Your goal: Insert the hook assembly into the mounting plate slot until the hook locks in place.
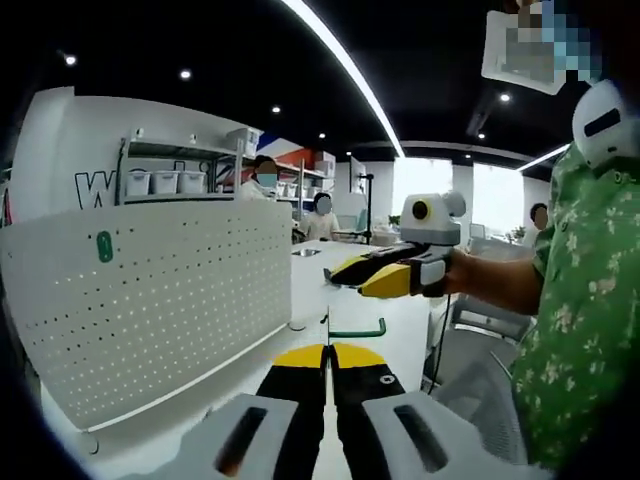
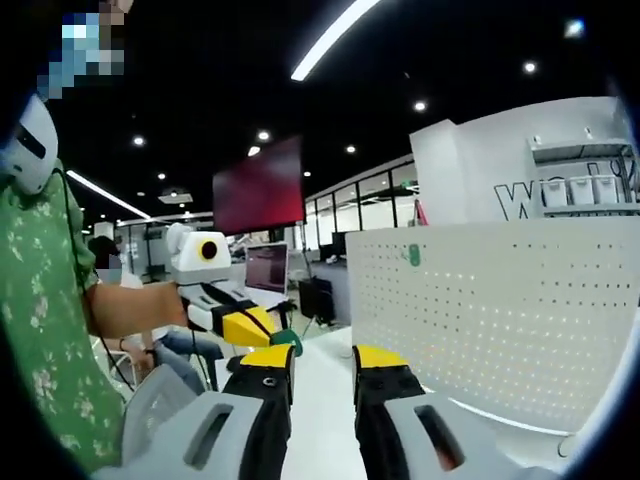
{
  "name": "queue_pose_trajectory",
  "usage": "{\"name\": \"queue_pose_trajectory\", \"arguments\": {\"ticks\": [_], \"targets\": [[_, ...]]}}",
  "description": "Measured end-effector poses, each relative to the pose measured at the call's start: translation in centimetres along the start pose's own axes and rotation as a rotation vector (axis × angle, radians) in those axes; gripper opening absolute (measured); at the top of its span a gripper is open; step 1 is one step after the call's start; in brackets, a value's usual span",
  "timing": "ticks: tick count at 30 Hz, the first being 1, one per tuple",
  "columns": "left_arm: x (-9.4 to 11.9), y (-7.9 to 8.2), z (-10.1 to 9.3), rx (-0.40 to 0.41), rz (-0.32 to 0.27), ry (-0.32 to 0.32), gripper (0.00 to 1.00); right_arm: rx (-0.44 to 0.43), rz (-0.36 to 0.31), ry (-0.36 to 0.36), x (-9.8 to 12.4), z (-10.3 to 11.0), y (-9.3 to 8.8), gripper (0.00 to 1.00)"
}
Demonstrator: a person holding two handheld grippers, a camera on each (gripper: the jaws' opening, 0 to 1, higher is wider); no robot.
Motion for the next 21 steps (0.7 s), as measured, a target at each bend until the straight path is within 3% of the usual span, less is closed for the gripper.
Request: {"name": "queue_pose_trajectory", "arguments": {"ticks": [9,21], "targets": [[0.0,1.0,-1.0,0.033,-0.049,-0.051,0.01,-0.032,0.005,0.107,-0.5,1.8,0.2,0.13],[-0.2,1.3,-2.5,0.068,-0.092,-0.123,0.01,-0.092,-0.008,0.183,-0.6,2.9,0.7,0.07]]}}
Point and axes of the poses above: the point that each gripper's makers call its tool centre point, and the gripper's own axes: x roughly backward along the fingers, z roughly to its left, y roughly out of its top, the point moved 2 cm from there along x, roughly backward along the fingers, and after that the axes turned 2 degrees about -z, right-handed, at the moved point
